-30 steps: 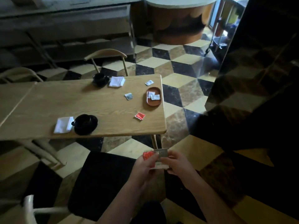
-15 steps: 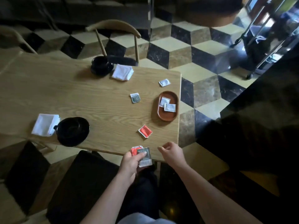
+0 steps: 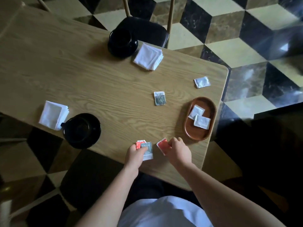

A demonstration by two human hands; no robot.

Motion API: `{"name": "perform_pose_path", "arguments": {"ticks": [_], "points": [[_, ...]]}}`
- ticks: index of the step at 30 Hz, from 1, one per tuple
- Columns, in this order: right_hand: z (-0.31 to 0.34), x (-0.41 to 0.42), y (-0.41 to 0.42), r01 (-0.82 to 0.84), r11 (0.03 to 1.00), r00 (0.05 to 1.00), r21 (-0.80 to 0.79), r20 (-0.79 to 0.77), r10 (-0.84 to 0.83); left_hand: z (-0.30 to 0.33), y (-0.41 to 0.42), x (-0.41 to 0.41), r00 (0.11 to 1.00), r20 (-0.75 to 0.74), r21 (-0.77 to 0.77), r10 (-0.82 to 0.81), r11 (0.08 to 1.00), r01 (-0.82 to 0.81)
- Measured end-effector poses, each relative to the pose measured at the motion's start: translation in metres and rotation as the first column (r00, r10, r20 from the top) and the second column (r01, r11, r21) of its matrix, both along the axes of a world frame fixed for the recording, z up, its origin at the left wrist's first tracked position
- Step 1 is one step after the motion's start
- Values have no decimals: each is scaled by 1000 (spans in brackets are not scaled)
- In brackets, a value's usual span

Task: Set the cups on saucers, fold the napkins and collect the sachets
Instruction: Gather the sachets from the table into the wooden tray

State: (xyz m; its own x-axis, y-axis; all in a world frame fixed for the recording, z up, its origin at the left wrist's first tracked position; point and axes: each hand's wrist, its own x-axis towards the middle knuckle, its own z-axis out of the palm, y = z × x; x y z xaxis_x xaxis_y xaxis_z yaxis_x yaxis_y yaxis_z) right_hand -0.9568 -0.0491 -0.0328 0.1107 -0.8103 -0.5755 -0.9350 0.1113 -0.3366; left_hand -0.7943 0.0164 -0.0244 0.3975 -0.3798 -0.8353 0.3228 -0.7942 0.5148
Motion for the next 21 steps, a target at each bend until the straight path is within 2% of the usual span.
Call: {"name": "perform_pose_path", "arguments": {"ticks": [4, 6, 7, 9, 11, 13, 16, 18, 21], "points": [[2, -3, -7, 36, 998, 997, 58, 72, -41, 3, -10, -11, 999, 22, 2, 33, 999, -33], [7, -7, -11, 170, 971, 964, 167, 175, -198, 8, -15, -17, 995, -23, -27, 93, 995, -93], [10, -10, -15, 268, 933, 910, 241, 255, -327, 10, -19, -21, 992, -35, -48, 124, 991, -126], [21, -13, -26, 408, 825, 741, 392, 385, -550, 15, -28, -28, 985, -22, -88, 170, 981, -171], [31, -12, -36, 408, 801, 658, 437, 468, -590, 19, -42, -33, 978, -81, -150, 193, 968, -203], [39, -6, -45, 381, 828, 660, 411, 507, -555, 23, -58, -37, 969, -195, -203, 154, 960, -193], [43, 2, -60, 328, 912, 760, 248, 504, -410, 26, -81, -40, 962, -265, -272, 66, 952, -140], [43, 5, -75, 270, 944, 811, 192, 484, -330, 25, -95, -35, 954, -271, -258, 132, 944, -204], [37, 15, -109, 300, 939, 811, 168, 474, -344, 20, -110, -17, 919, -285, -229, 272, 912, -341]]}}
